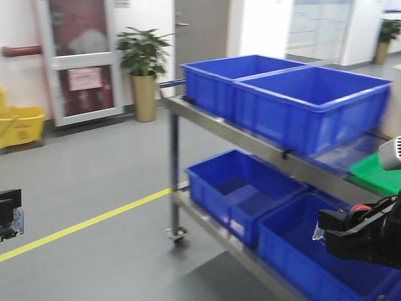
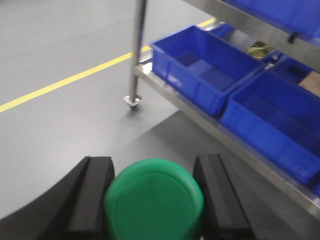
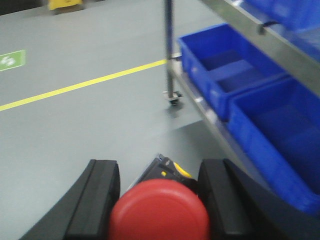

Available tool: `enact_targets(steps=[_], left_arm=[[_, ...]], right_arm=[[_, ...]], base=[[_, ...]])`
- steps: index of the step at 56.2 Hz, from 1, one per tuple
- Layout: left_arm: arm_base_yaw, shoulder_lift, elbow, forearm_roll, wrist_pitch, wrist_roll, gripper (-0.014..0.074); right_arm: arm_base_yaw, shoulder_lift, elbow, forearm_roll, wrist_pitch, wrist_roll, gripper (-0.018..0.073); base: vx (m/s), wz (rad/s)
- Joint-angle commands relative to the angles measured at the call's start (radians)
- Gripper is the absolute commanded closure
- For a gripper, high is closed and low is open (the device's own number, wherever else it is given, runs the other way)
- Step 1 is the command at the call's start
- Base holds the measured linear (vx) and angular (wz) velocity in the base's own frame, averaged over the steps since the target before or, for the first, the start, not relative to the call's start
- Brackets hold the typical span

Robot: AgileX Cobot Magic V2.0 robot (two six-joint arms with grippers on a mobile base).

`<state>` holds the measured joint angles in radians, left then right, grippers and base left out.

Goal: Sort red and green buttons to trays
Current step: 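Carry both held buttons while the base drives to the tray shelf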

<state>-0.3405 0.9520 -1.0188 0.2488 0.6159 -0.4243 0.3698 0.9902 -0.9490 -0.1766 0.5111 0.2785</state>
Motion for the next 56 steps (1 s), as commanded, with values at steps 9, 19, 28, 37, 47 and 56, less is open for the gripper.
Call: enact_targets(steps=[9,19,28,37,47,56], left_arm=[[-0.002,-0.011,-0.027,0.005,-0.081,0.000,0.0594],[-0.002,-0.011,-0.027,0.005,-0.081,0.000,0.0594],[-0.002,-0.011,-0.027,0.005,-0.081,0.000,0.0594],[-0.002,-0.011,-0.027,0.005,-0.081,0.000,0.0594],[-0.002,-0.011,-0.027,0.005,-0.081,0.000,0.0594],[-0.002,-0.011,-0.027,0.005,-0.081,0.000,0.0594]], right_arm=[[-0.001,-0.017,-0.034,-0.016,-0.077,-0.001,0.0568],[-0.001,-0.017,-0.034,-0.016,-0.077,-0.001,0.0568],[-0.001,-0.017,-0.034,-0.016,-0.077,-0.001,0.0568],[-0.001,-0.017,-0.034,-0.016,-0.077,-0.001,0.0568],[-0.001,-0.017,-0.034,-0.016,-0.077,-0.001,0.0568],[-0.001,-0.017,-0.034,-0.016,-0.077,-0.001,0.0568]], base=[[0.25,-0.64],[0.23,-0.54],[0.23,-0.49],[0.22,-0.48],[0.21,-0.50],[0.20,-0.49]])
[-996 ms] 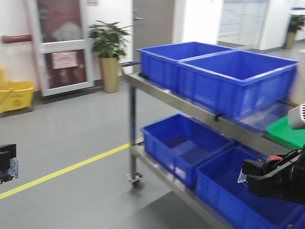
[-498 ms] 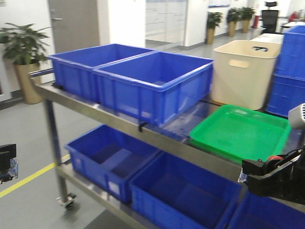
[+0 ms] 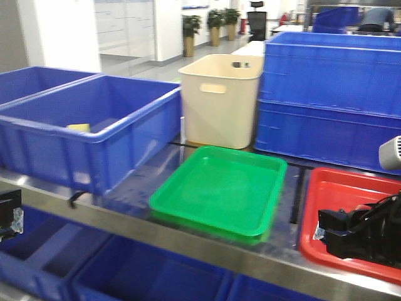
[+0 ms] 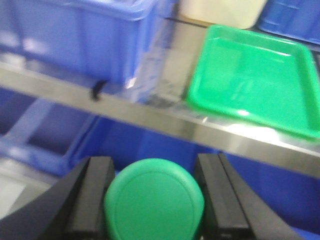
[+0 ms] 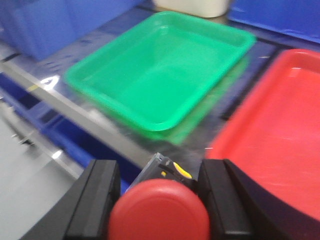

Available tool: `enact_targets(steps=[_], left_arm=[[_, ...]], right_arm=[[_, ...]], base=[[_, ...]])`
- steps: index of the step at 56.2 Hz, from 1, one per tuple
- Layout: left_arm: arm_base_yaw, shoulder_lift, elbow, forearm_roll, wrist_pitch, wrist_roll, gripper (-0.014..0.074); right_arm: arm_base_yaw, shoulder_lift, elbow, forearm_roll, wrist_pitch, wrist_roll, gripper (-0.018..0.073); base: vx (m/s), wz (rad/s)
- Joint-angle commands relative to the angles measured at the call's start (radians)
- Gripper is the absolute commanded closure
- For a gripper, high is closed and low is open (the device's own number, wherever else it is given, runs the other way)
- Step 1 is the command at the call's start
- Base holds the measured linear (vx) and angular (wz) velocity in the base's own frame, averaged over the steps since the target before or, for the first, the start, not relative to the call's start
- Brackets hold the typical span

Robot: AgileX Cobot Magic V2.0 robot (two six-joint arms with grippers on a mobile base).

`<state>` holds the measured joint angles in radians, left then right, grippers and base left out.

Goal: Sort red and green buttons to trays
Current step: 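Carry both held buttons while the base drives to the tray shelf, then extend left gripper over green tray and right gripper over red tray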

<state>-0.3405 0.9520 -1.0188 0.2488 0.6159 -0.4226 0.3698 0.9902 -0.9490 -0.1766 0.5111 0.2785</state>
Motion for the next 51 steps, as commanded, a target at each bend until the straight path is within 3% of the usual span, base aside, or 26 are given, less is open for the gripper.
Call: enact_targets(steps=[1,51], left_arm=[[-0.002,-0.011,-0.027,0.005,-0.081,-0.002,0.0594],[-0.002,-0.011,-0.027,0.005,-0.081,-0.002,0.0594]], right_arm=[[-0.001,-0.017,-0.034,-0.016,-0.077,-0.001,0.0568],[-0.001,-0.017,-0.034,-0.016,-0.077,-0.001,0.0568]], base=[[0.19,-0.47],[0.12,-0.28]])
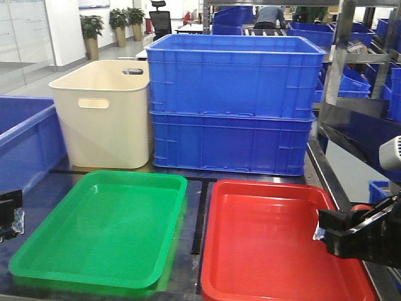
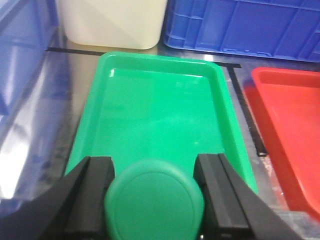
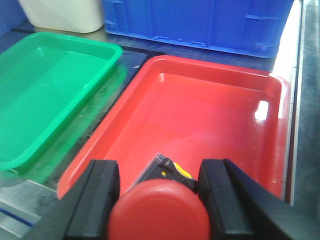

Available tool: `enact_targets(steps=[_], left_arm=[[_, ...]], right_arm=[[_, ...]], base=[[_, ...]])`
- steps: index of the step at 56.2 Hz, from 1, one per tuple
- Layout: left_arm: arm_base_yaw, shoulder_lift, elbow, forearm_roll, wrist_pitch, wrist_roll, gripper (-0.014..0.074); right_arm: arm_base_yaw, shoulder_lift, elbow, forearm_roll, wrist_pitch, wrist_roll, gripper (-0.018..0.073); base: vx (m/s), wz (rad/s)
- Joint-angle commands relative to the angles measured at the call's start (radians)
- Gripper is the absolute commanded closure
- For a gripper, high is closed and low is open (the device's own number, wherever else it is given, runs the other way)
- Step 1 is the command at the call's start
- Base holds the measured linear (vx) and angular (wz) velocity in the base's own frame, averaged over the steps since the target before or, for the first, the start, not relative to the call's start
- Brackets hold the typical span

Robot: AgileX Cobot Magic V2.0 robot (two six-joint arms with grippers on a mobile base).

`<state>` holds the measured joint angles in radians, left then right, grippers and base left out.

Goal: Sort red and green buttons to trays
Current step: 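Extend left gripper over green tray and right gripper over red tray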

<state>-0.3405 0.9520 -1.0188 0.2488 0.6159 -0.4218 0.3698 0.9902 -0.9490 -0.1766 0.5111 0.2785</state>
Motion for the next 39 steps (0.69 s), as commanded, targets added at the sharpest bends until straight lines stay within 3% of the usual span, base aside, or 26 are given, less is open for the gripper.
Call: enact_targets(steps=[1,39], left_arm=[[-0.002,-0.011,-0.027,0.005,-0.081,-0.003,0.0594],[-0.002,-0.011,-0.027,0.005,-0.081,-0.003,0.0594]], right_arm=[[-0.001,-0.017,-0.034,-0.016,-0.077,-0.001,0.0568],[-0.001,-0.017,-0.034,-0.016,-0.077,-0.001,0.0568]], base=[[0.06,-0.17],[0.03,-0.11]])
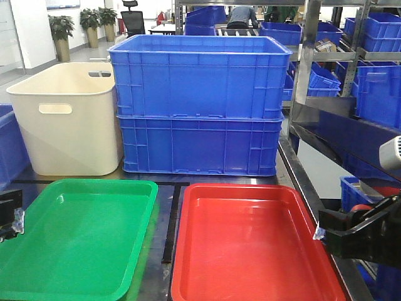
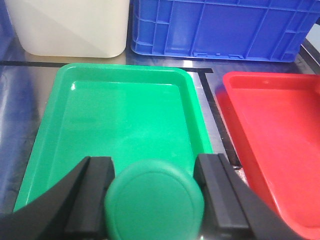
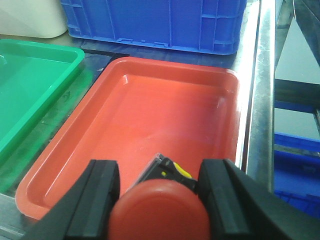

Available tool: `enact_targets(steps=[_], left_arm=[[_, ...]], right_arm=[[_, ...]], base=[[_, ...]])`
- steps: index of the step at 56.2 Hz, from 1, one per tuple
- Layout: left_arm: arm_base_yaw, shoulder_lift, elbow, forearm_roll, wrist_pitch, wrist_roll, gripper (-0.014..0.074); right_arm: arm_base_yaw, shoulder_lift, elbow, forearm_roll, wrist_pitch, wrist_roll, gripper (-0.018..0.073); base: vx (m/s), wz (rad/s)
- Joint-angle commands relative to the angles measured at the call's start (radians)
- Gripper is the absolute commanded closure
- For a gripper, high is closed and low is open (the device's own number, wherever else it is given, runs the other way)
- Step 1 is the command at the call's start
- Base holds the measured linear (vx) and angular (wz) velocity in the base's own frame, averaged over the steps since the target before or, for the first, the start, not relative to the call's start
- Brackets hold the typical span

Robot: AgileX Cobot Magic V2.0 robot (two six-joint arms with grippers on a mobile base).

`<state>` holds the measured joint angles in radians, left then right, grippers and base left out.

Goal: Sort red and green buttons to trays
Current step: 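Extend left gripper over green tray and right gripper over red tray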

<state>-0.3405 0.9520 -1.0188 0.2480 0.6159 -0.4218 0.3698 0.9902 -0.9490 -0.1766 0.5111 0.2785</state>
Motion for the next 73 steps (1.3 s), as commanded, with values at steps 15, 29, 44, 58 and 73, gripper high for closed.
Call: enact_targets(steps=[15,29,44,58,73], left_arm=[[-0.002,-0.011,-0.027,0.006,-0.081,-0.003,0.0594],[-0.002,-0.011,-0.027,0.006,-0.081,-0.003,0.0594],[-0.002,-0.011,-0.027,0.006,-0.086,-0.003,0.0594],[-0.002,0.034,-0.030,0.006,-0.317,-0.003,0.0594],[-0.002,0.290,-0.030,0.062,-0.496,-0.003,0.0594]], right_arm=[[-0.001,-0.017,-0.034,-0.016,-0.077,-0.001,0.0568],[-0.001,-0.017,-0.034,-0.016,-0.078,-0.001,0.0568],[-0.001,-0.017,-0.034,-0.016,-0.093,-0.001,0.0568],[-0.001,0.057,-0.034,-0.016,-0.289,-0.002,0.0568],[-0.001,0.286,-0.034,-0.016,-0.568,-0.002,0.0568]], base=[[0.00,0.00],[0.00,0.00],[0.00,0.00],[0.00,0.00],[0.00,0.00]])
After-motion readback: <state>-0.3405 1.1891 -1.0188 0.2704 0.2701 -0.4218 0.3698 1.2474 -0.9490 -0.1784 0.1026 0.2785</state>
